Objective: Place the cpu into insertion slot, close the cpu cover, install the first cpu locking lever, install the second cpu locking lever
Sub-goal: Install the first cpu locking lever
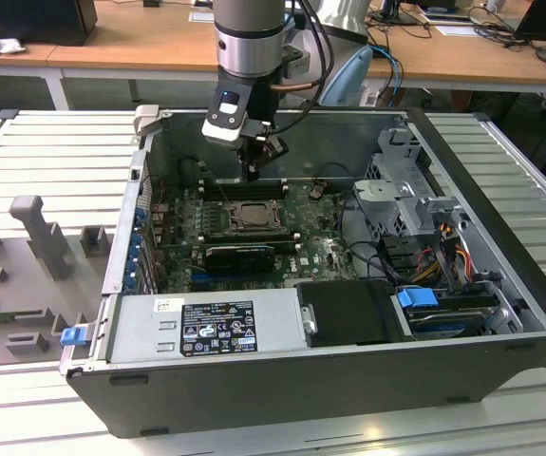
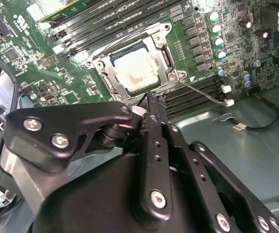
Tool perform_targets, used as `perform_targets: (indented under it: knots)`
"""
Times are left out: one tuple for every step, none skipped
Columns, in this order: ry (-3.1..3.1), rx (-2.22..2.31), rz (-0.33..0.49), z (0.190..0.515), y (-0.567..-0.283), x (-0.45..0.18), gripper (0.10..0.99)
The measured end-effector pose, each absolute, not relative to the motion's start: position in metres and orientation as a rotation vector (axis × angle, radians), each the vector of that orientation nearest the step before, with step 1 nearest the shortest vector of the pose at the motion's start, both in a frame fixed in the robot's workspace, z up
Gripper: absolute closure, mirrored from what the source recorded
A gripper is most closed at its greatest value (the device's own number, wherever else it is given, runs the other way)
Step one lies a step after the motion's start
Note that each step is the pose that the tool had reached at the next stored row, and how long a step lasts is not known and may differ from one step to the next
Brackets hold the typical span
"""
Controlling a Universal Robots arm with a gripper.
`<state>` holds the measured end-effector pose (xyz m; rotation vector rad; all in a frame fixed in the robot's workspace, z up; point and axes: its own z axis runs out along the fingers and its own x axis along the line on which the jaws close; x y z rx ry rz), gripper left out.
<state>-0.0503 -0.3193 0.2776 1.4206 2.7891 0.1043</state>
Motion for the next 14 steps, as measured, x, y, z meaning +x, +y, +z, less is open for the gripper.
perform_targets:
  knots:
    - [2.793, 1.414, 0.104, 0.2776, -0.3194, -0.0503, 0.98]
    - [2.795, 1.409, 0.104, 0.2776, -0.3193, -0.0503, 0.98]
    - [2.799, 1.403, 0.104, 0.2776, -0.3193, -0.0503, 0.98]
    - [2.801, 1.398, 0.104, 0.2776, -0.3194, -0.0503, 0.98]
    - [2.804, 1.393, 0.104, 0.2776, -0.3193, -0.0503, 0.98]
    - [2.806, 1.388, 0.104, 0.2776, -0.3193, -0.0503, 0.98]
    - [2.809, 1.382, 0.104, 0.2776, -0.3194, -0.0503, 0.98]
    - [2.812, 1.377, 0.105, 0.2776, -0.3193, -0.0503, 0.98]
    - [2.814, 1.372, 0.105, 0.2776, -0.3193, -0.0503, 0.98]
    - [2.817, 1.368, 0.105, 0.2776, -0.3194, -0.0503, 0.98]
    - [2.823, 1.356, 0.105, 0.2776, -0.3193, -0.0503, 0.98]
    - [2.826, 1.35, 0.105, 0.2776, -0.3193, -0.0503, 0.98]
    - [2.828, 1.346, 0.105, 0.2776, -0.3194, -0.0503, 0.98]
    - [2.833, 1.337, 0.105, 0.2776, -0.3194, -0.0503, 0.98]
